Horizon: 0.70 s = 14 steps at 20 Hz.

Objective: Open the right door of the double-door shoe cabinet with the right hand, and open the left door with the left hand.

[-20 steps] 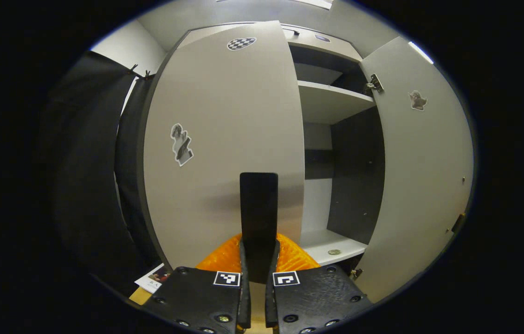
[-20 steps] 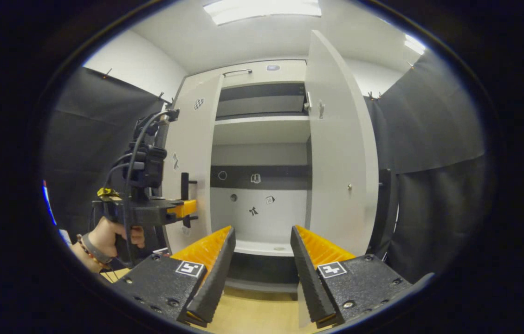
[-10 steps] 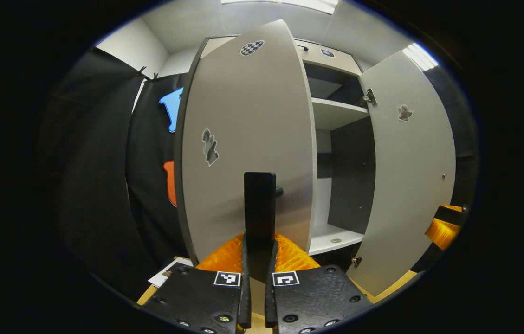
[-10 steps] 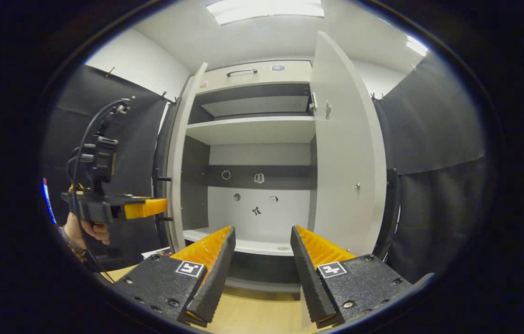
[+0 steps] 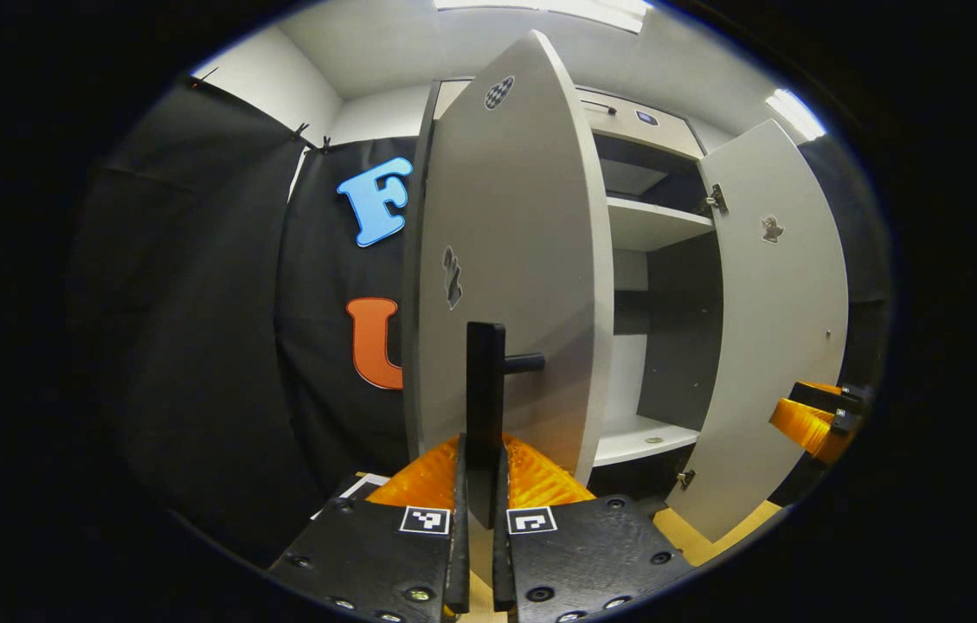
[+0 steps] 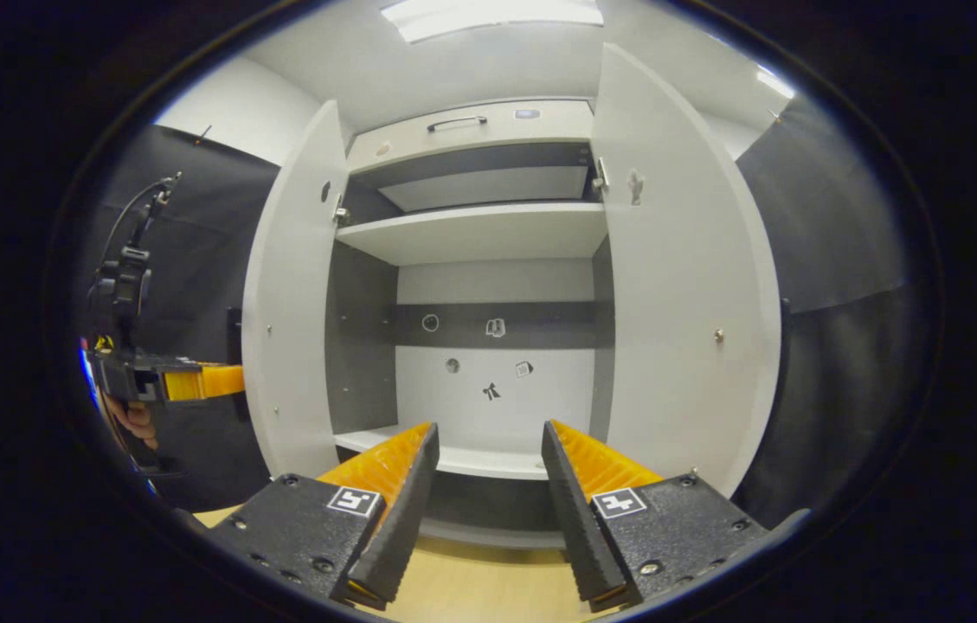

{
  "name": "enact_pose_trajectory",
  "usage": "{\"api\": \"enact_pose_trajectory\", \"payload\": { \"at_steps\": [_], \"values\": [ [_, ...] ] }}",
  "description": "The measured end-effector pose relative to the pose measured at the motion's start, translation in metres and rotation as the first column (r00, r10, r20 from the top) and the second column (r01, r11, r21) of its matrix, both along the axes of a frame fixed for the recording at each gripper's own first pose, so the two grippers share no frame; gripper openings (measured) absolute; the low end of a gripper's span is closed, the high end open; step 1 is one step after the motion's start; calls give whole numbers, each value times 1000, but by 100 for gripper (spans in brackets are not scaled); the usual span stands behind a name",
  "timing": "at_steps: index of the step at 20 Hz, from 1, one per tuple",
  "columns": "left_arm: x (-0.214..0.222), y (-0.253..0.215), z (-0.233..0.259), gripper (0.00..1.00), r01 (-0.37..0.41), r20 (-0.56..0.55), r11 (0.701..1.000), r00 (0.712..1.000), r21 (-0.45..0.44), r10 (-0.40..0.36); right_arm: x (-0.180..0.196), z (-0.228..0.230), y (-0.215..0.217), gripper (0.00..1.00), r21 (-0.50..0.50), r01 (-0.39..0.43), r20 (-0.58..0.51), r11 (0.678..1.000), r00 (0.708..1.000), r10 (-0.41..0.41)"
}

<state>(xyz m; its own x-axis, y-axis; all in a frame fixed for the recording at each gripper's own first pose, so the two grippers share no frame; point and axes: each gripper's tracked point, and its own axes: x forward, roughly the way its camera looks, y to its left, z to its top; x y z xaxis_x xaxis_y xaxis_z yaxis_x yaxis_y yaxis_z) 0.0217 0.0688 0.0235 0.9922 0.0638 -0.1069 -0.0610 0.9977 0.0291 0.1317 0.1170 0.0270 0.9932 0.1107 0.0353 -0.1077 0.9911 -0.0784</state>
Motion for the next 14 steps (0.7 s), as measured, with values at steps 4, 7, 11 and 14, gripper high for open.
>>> {"api": "enact_pose_trajectory", "payload": {
  "at_steps": [4, 7, 11, 14],
  "values": [
    [-11, 18, 1, 10, -18, 4, 1000, 1000, 18, 18, 5, -5, 11, 75, -8, -11, -10, 1000, 1000, 11],
    [-19, 42, 1, 9, -55, 11, 998, 998, 33, 55, 9, -6, 20, 75, -14, -17, -15, 1000, 1000, 16],
    [-24, 89, 7, 6, -130, 36, 990, 991, 59, 128, 15, -13, 34, 77, -12, -32, -40, 999, 999, 31],
    [-17, 100, 5, 1, -35, 44, 999, 998, -39, 37, 17, -17, 42, 75, -10, -40, -53, 999, 998, 39]
  ]
}}
